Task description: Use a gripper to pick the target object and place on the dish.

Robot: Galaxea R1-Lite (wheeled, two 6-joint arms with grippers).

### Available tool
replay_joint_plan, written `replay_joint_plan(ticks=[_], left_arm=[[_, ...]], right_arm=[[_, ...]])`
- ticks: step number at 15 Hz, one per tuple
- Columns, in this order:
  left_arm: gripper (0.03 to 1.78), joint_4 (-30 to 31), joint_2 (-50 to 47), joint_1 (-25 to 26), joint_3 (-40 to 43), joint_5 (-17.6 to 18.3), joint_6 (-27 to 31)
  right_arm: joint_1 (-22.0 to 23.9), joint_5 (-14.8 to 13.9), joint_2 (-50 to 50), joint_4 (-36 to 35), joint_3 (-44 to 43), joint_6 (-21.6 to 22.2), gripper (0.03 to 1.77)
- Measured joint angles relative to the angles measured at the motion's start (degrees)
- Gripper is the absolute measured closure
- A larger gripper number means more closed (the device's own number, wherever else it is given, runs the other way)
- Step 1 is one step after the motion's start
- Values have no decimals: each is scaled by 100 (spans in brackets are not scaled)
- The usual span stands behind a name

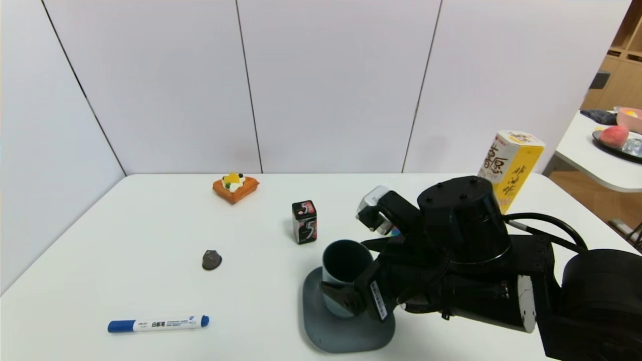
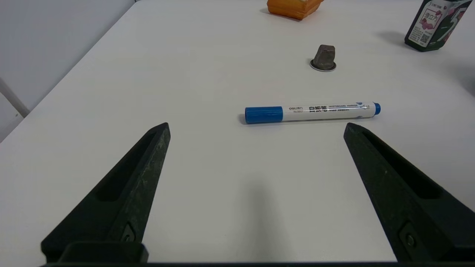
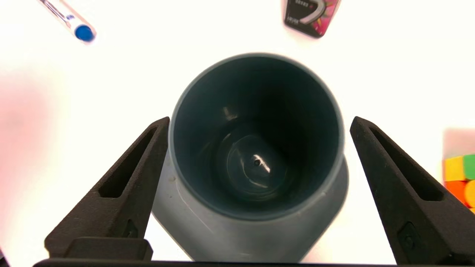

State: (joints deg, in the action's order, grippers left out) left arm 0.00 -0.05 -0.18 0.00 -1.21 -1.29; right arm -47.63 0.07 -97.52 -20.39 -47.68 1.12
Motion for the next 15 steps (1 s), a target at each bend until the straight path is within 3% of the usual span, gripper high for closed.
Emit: replay_joint_plan(ticks=[5,9,15], left_arm=[[12,0,0,0,0,0,2],[12,0,0,0,0,2,0],[12,0,0,0,0,0,-2]], right_arm=[[127,6,588,4,46,-316,11],[535,0,1020,-99,9,-558,11],[2054,0,1748,-35,-37,-1231,11]])
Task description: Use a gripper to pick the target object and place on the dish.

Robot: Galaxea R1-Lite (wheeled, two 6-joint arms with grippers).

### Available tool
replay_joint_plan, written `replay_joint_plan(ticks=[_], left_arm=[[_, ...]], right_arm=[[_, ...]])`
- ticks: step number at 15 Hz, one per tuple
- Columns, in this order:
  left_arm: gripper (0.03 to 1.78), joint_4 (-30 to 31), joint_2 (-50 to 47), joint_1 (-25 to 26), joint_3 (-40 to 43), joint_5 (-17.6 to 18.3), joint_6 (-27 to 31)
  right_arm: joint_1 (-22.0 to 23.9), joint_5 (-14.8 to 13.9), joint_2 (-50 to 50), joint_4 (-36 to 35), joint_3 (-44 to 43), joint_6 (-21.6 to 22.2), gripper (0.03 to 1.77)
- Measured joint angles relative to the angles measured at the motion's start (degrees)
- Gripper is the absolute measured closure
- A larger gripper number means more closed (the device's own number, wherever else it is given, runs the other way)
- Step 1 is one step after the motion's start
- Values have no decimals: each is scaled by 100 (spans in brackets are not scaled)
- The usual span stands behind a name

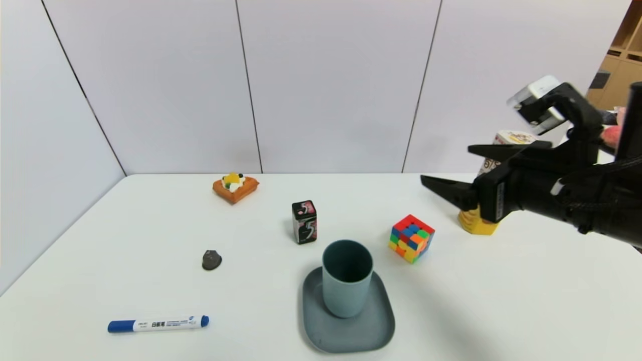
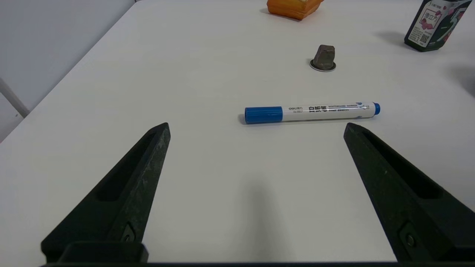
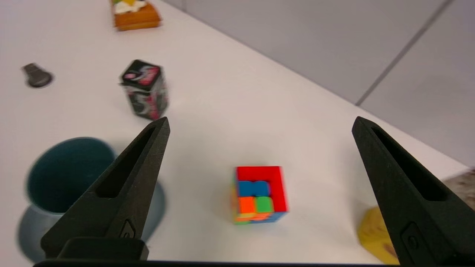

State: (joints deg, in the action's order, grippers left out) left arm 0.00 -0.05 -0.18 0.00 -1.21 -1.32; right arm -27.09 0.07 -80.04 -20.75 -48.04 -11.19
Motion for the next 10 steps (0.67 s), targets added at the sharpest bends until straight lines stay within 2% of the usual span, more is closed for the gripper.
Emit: replay_joint_plan(ticks=[5,8,10], left_arm=[[12,0,0,0,0,0,2],[12,0,0,0,0,0,2],[12,0,0,0,0,0,2]], right_arm=[[1369,0,933,-77,201,-140,10],[1825,0,1604,-113,540,-149,10],[1957,2,2070,-312,786,-173,10]])
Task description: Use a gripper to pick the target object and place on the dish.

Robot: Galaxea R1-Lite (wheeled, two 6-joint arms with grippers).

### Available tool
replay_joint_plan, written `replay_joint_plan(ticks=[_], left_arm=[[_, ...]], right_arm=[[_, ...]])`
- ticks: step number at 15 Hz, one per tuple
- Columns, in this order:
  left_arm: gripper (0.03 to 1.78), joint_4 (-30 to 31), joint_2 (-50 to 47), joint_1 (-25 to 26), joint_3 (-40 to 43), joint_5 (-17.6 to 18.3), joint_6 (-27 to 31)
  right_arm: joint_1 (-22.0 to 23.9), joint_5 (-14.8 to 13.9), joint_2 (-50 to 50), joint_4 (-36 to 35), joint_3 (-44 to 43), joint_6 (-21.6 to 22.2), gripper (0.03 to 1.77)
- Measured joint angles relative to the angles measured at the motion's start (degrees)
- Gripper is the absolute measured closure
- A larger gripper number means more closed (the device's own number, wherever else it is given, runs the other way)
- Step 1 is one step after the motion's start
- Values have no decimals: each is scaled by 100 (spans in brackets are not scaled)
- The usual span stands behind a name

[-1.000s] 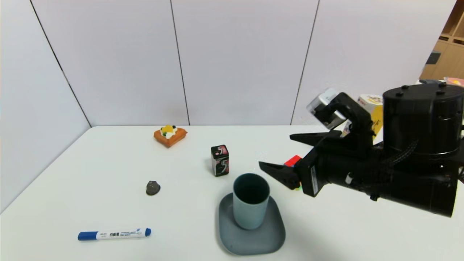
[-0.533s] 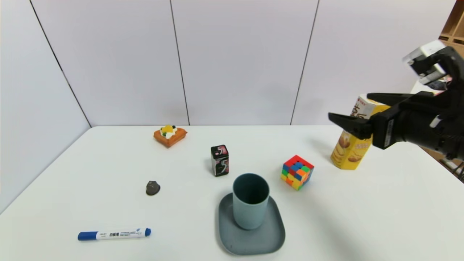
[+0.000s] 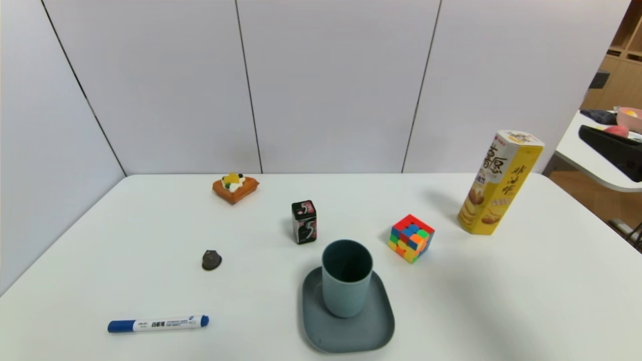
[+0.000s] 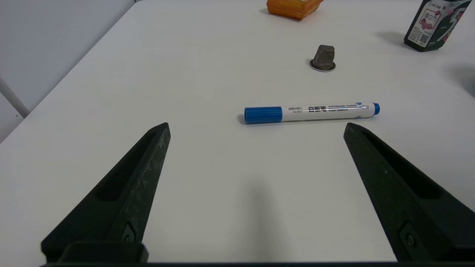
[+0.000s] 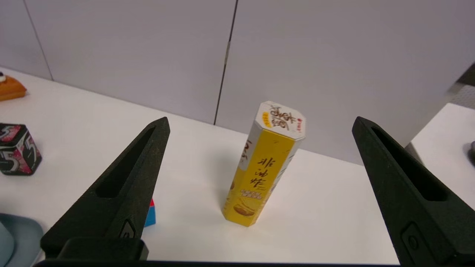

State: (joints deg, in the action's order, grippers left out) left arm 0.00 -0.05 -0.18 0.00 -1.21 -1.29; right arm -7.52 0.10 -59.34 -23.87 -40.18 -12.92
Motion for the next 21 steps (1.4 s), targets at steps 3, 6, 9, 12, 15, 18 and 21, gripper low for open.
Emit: replay_joint_plan(ticks=[3,6,9,12,15,18,21], left_arm=[[12,0,0,0,0,0,2],[12,0,0,0,0,0,0],[12,0,0,0,0,0,0],[12,0,0,0,0,2,-2],[12,0,0,0,0,0,2],[12,0,0,0,0,2,2],[12,0,0,0,0,0,0]], right_arm=[[80,6,717,-358,477,-85,10],[232,20,1514,-571,1146,-132,10],[433,41,2413,-664,1841,-132,10],[563,48,3254,-680,2422,-85,10],[588,39,3984,-658,2916,-63,10],[612,39,4554,-684,3407,-50,10],[678,141,5047,-589,3853,-44,10]])
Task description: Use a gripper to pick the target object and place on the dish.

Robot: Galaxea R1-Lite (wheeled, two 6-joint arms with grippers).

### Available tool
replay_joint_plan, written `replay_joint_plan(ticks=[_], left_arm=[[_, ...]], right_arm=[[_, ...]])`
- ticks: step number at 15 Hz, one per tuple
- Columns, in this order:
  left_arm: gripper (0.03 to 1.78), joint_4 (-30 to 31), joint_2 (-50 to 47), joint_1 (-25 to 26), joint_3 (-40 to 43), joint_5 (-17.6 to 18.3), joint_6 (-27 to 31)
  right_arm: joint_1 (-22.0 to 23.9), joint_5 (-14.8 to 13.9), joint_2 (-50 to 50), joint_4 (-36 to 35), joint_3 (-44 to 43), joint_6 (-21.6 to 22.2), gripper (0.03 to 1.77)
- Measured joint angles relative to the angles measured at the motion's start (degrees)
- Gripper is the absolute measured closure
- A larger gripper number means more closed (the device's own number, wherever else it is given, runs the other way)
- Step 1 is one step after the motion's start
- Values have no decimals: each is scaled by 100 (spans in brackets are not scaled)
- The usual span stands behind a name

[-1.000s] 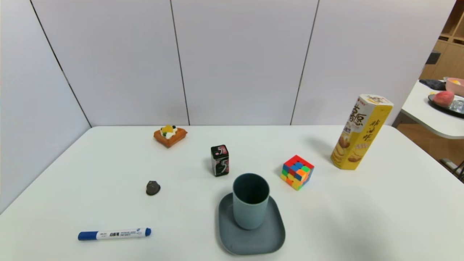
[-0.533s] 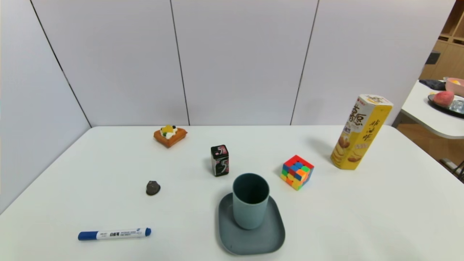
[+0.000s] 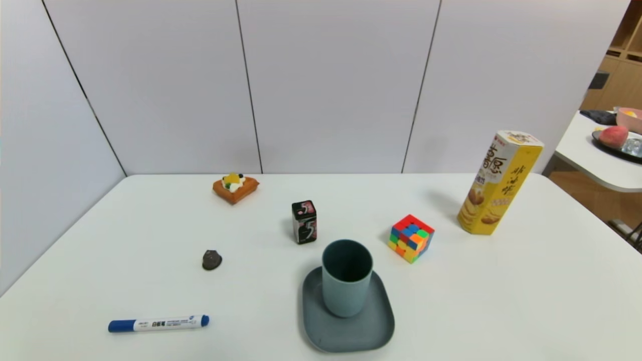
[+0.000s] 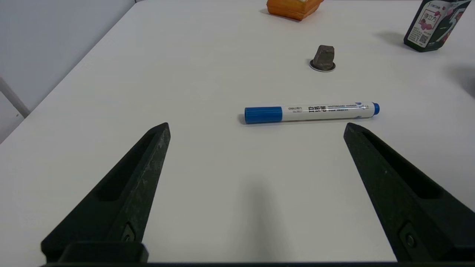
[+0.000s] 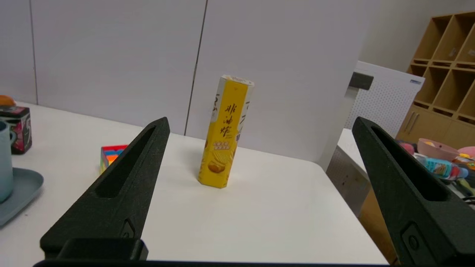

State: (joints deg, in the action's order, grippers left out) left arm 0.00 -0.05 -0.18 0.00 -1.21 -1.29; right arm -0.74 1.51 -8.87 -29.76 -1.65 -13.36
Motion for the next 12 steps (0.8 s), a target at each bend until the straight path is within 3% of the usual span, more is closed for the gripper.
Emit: replay_joint_plan(ticks=[4,8,12], left_arm=[[12,0,0,0,0,0,2],[12,0,0,0,0,0,2],[12,0,0,0,0,2,0]], right_arm=[[28,171,560,1130,154,5,10],[33,61,839,2497,162,-4,10],[33,28,895,2733,165,-15,10]])
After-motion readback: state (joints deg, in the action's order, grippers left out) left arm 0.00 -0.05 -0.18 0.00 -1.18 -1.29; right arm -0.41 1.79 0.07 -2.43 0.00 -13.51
